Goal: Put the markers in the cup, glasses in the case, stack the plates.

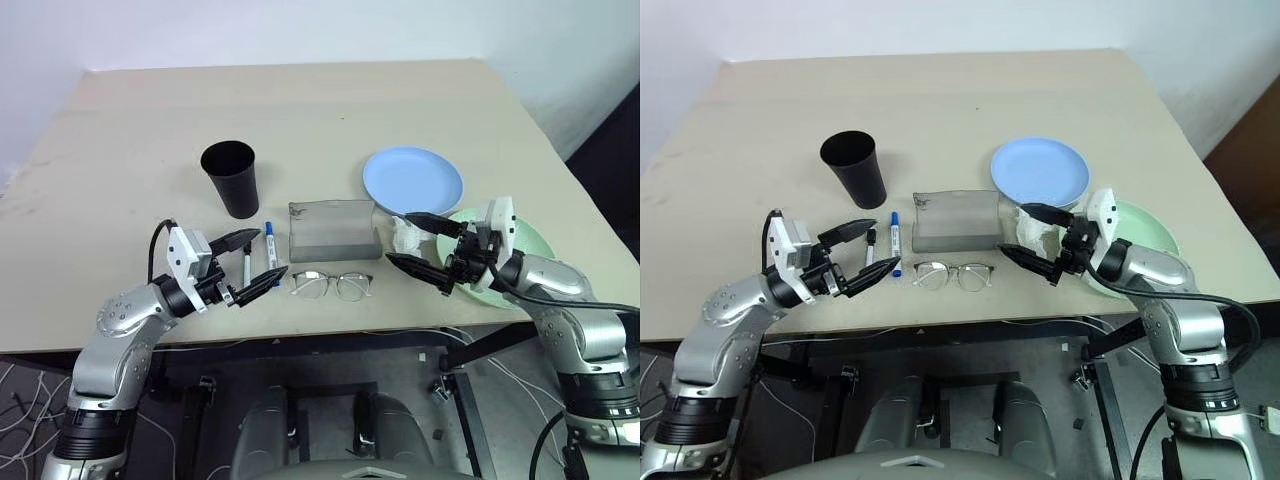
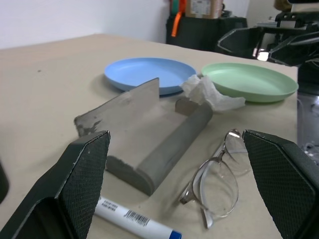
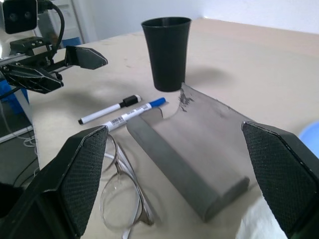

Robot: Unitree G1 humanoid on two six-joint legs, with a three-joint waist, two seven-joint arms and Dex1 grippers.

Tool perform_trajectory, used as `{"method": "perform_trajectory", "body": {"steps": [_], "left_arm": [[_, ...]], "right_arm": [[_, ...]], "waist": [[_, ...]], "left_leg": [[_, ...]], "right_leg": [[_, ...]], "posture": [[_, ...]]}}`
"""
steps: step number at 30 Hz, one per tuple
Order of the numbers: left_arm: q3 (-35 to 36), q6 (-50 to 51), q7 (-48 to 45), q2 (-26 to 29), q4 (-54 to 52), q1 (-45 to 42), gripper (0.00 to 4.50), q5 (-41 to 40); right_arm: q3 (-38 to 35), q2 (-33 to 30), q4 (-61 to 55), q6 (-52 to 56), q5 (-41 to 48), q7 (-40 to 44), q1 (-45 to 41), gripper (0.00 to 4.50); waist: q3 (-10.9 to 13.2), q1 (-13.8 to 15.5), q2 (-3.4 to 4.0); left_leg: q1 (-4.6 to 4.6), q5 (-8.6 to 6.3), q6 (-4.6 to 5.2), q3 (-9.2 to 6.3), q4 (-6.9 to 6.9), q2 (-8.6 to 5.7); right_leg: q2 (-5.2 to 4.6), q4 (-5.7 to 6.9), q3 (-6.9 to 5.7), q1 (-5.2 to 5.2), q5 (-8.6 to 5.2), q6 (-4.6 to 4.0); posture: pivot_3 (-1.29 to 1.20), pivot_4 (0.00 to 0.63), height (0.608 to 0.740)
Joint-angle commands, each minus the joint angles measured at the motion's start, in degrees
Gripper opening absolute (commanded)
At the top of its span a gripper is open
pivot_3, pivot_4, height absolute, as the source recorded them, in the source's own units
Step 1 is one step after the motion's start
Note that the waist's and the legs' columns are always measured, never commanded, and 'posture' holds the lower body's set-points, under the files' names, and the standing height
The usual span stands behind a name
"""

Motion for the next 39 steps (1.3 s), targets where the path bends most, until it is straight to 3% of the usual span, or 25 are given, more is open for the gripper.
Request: {"method": "perform_trajectory", "body": {"steps": [1,12,23,32,39], "left_arm": [[1.27,-2.69,-0.27,-0.02,-0.77,0.44,4.46,0.63],[-0.49,-5.14,-0.87,-1.94,1.34,-0.99,4.46,1.57],[-4.23,-2.49,-0.82,-3.16,0.17,-4.03,4.46,1.6],[-7.43,-2.52,-4.79,-3.07,6.69,-7.9,4.46,3.87],[-10.45,-3.85,-4.33,-3.69,10.17,-9.85,4.46,8.62]], "right_arm": [[-0.31,-0.29,0.23,-1.08,-0.52,0.85,-1.31,4.5],[-3.12,-2.37,-0.84,0.6,0.0,0.61,-1.02,4.5],[-7.37,-8.07,-4.3,9.68,2.14,-1.76,1.8,4.5],[-9.25,-16.04,-7.4,17.8,0.87,-3.88,8.69,4.5],[-7.09,-17.82,-7.97,17.73,-3.13,-5.02,11.91,4.5]], "waist": [[0.0,-0.06,0.0],[0.0,-0.07,0.0],[0.0,-0.08,0.0],[-0.01,-0.06,0.0],[-0.01,-0.08,-0.01]], "left_leg": [[0.0,0.0,0.0,0.0,0.01,0.0],[-0.03,0.0,0.0,0.05,0.05,0.0],[-0.03,0.01,0.01,0.06,0.11,0.01],[-0.02,0.01,0.02,0.05,0.16,0.01],[-0.03,0.01,0.02,0.04,0.2,0.01]], "right_leg": [[0.0,0.0,0.0,0.0,0.0,0.0],[0.01,0.04,0.01,-0.02,0.01,0.01],[0.01,0.1,0.03,0.0,0.01,0.01],[0.02,0.14,0.04,0.02,0.0,0.02],[0.03,0.18,0.05,0.04,0.0,0.03]], "posture": [[0.0,0.15,0.701],[0.0,0.15,0.701],[0.0,0.15,0.701],[0.0,0.15,0.701],[0.0,0.15,0.701]]}}
